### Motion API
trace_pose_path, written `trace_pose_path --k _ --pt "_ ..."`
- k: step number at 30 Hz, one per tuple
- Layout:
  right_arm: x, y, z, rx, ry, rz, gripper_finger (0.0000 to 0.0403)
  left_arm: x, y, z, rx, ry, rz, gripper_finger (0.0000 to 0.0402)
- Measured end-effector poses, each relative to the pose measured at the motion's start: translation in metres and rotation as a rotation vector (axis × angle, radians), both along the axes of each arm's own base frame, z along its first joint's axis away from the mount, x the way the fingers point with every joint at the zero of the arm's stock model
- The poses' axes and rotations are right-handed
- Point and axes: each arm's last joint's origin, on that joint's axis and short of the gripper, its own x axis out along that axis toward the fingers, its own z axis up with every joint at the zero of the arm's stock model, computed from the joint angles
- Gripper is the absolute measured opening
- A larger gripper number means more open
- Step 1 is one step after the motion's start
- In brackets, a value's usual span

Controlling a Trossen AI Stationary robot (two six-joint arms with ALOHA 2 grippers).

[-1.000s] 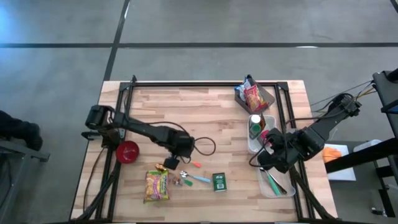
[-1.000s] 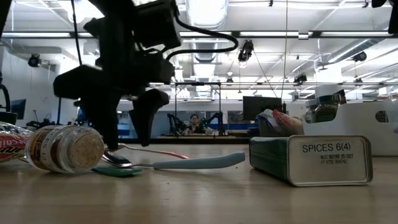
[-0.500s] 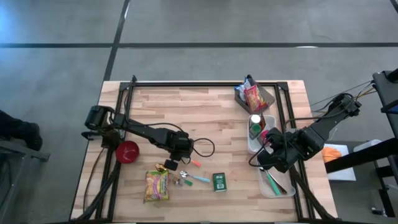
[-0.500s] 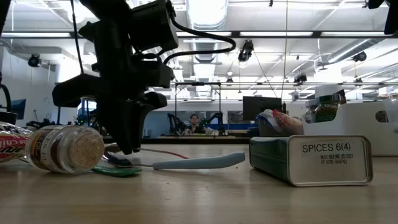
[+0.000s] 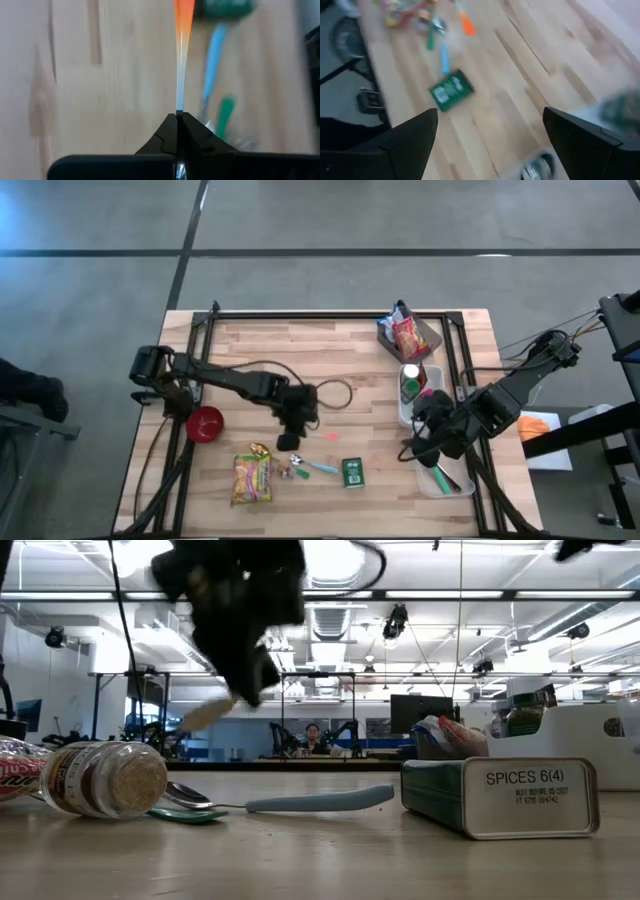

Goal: Pick & Place Food Item
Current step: Put the orange spoon into the transparent bin

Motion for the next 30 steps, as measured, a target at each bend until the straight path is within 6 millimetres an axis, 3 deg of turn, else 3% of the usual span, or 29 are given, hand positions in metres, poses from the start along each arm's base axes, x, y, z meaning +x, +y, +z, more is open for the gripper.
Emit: trace_pose_path --k 4,8,12,17,22,30 --pt "0.008 0.001 0.01 -0.053 -0.095 0.093 0.0359 0.016 0.008 0.033 -0.18 -0.122 0.043 0.0001" --pt "0.012 -0.003 0.023 -0.129 -0.159 0.133 0.0359 0.035 0.016 0.064 -0.499 -0.276 0.017 0.0001" --pt "0.014 -0.005 0.038 -0.238 -0.204 0.194 0.0359 0.045 0.029 0.086 -0.73 -0.329 0.107 0.0" --pt "0.021 -0.002 0.053 -0.469 -0.221 0.356 0.0359 0.047 0.044 0.094 -0.86 -0.285 0.229 0.0" --pt "0.037 0.005 0.062 -0.709 -0.194 0.486 0.0359 0.046 0.047 0.094 -0.91 -0.233 0.264 0.0" --pt "0.069 0.003 0.058 -0.834 -0.032 0.576 0.0359 0.047 0.048 0.094 -0.954 -0.185 0.341 0.0"
